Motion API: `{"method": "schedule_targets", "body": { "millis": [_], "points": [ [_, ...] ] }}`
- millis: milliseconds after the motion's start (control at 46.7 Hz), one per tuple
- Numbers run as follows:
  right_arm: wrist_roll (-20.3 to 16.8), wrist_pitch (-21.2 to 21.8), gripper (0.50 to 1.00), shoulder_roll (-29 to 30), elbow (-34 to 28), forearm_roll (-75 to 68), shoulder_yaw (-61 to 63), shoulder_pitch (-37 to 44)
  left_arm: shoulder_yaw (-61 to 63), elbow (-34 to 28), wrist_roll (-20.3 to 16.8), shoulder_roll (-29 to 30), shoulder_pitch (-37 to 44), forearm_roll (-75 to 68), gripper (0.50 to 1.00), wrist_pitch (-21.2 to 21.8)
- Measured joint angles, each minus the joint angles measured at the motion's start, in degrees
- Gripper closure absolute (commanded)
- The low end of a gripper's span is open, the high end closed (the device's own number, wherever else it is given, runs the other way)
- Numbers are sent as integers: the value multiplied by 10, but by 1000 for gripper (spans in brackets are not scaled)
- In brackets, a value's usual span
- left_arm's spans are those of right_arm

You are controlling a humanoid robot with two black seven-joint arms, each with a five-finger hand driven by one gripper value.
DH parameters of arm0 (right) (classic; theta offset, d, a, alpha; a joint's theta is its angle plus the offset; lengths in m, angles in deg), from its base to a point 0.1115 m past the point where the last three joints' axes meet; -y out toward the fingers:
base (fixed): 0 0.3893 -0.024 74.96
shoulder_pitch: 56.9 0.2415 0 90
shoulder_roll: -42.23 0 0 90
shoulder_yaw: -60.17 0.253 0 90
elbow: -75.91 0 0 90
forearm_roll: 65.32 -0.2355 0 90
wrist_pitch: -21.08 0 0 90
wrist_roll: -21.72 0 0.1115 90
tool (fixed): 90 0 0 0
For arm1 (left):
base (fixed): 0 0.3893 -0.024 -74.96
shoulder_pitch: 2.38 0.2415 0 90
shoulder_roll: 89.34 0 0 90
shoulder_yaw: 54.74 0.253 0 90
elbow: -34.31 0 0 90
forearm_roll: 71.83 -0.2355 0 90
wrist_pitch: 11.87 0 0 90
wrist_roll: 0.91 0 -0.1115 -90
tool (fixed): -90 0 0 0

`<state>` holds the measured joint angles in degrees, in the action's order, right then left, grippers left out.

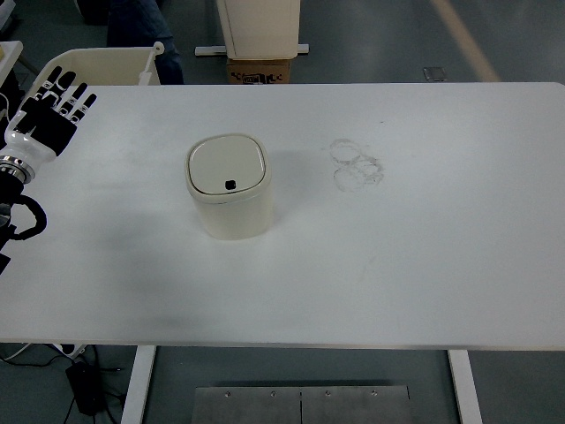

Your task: Open trash can

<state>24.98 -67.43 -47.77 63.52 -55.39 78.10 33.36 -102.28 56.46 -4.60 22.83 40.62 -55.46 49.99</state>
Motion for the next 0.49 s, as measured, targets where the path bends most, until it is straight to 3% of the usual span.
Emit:
{"method": "schedule_targets", "body": {
  "millis": [493],
  "points": [
    [0,0,507,0,0,0,0,0,0,0,1,5,-4,2,500,0]
  ]
}}
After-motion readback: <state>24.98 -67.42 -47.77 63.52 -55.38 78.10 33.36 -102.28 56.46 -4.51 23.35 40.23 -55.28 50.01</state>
